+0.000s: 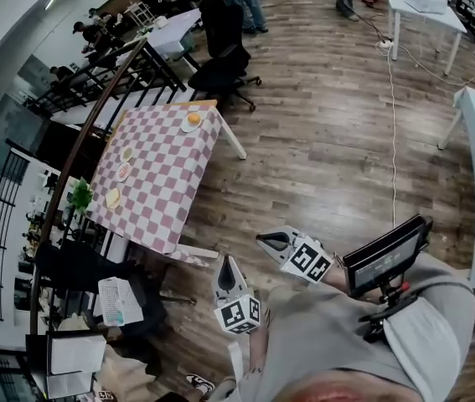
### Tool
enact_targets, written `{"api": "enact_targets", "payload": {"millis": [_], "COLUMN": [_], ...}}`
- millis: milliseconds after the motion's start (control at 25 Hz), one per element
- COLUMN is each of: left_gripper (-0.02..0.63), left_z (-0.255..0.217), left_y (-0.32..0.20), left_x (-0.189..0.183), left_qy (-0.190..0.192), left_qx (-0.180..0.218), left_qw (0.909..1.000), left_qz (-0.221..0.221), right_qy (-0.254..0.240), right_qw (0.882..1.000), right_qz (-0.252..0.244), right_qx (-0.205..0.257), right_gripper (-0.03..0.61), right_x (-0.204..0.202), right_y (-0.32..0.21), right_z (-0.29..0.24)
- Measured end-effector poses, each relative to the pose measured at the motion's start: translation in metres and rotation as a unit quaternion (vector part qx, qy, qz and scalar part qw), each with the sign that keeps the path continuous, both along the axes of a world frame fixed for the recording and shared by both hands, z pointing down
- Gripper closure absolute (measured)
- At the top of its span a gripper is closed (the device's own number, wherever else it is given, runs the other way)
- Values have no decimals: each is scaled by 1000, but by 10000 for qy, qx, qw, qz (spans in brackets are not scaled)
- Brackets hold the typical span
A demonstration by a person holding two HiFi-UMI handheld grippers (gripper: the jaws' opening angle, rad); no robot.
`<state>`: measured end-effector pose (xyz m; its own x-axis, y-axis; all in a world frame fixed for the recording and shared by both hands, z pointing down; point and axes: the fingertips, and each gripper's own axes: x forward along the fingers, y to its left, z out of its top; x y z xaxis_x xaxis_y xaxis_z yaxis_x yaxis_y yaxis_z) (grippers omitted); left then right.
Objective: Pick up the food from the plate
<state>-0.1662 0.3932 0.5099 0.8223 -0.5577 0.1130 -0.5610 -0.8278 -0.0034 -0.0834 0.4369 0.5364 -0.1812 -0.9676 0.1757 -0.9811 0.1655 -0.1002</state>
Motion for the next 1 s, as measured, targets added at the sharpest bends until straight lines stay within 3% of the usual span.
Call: {"api": "enact_targets", "payload": {"millis": [360,760,1000], "left_gripper": [606,606,606], "left_z": [-13,-15,-7], "left_y": [2,-1,-18], "left_x": [2,40,49], "left_qy": [78,13,42], "left_qx": [212,317,290], "left_qw": [9996,9991,9991], "left_qz": [-160,285,313], "right_qy": [-128,-366,-375], "right_qw": [9999,9984,9969], "right_qz": [44,417,691], "right_qx": [-99,-111,69], "right_gripper": [563,563,563], "right_x": [21,41,58], "right_y": [5,5,-6], "right_z": [4,15,8]}}
